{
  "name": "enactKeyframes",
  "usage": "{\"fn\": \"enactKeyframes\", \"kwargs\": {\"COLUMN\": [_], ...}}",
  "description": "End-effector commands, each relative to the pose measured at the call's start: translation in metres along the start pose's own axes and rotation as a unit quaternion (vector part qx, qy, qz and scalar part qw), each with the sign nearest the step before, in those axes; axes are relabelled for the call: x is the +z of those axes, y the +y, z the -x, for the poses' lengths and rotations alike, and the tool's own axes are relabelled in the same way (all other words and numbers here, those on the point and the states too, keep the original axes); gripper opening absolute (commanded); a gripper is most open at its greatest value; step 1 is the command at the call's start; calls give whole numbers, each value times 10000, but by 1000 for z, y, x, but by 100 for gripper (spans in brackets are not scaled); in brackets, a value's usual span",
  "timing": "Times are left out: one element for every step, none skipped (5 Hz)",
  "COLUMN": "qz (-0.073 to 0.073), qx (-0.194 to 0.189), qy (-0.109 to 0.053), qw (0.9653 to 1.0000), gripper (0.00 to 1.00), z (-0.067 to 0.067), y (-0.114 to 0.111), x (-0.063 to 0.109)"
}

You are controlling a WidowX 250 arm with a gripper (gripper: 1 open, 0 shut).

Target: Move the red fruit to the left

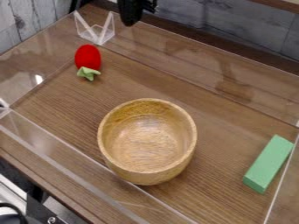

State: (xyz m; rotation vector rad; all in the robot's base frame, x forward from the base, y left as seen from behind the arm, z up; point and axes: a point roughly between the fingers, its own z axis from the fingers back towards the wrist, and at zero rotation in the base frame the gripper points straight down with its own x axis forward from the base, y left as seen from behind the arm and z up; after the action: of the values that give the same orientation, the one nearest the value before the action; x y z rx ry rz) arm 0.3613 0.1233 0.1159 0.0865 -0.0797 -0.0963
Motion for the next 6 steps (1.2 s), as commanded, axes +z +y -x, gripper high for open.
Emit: {"fn": "enactKeyframes", "kwargs": {"qz": [-78,-42,-3,19,26,42], "qx": [-62,-115,-151,-129,82,247], "qy": [-203,-189,-172,-155,-116,-83], "qw": [9997,9997,9997,9998,9999,9997], "gripper": [0,0,0,0,0,0], "z": [-6,-10,-16,-20,-20,-18], "y": [-1,-11,-24,-32,-43,-55], "x": [2,-12,-5,3,-1,-4]}}
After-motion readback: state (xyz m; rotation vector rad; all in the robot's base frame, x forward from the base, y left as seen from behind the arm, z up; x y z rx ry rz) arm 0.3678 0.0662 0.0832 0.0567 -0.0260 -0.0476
